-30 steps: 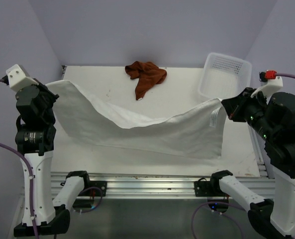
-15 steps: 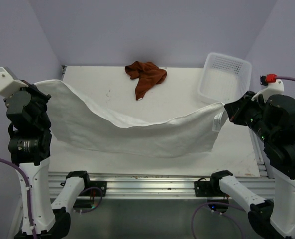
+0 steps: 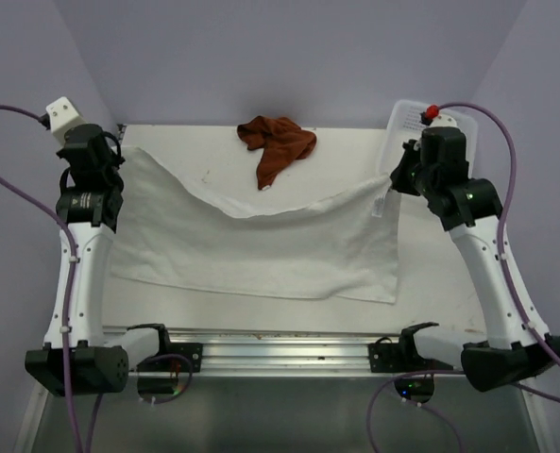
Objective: Roll the towels
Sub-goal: Flatten the towel, then fold the towel
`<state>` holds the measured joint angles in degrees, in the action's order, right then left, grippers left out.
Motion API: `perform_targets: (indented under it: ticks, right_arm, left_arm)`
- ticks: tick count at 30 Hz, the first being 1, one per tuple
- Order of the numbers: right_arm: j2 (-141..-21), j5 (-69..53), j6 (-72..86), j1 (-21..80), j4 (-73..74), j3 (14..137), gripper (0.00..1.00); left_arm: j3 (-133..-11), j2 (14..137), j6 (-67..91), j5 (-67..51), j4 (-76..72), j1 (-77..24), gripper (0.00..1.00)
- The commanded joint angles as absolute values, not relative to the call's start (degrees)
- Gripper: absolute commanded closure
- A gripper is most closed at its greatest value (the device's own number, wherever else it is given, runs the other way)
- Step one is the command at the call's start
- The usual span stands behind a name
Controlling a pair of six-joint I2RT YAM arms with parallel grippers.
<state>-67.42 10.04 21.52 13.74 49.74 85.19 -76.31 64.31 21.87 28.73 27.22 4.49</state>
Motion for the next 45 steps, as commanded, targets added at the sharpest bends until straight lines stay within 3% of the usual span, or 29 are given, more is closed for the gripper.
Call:
perform_targets:
  ticks: [1,10,17,27,45]
  right_arm:
    - [-71.27,13.18,18.72,13.1,39.21,87.0,1.0]
    - [-86.91,9.76,18.46,7.48,31.47,91.05,1.0]
    - [-90.27,3.18,16.35,6.15,26.9,90.1,1.0]
    - [-79.73,5.53,15.99,6.24,28.91,77.18,1.0]
    - [-58.28,15.03,21.44,6.15,37.0,56.69,1.0]
  left_arm:
    - [-76.46,69.07,21.36,27.96,16.89,5.45,1.0]
    - [-80.15,86.46,23.38,17.16,10.82,12.21,1.0]
    - [-79.37,90.09,22.94,9.41,7.12,14.76,1.0]
    - [-65.41,80.87,23.03,12.03,9.04,15.03,1.0]
    - [-51.25,63.82,25.66,23.9,19.34,16.61,1.0]
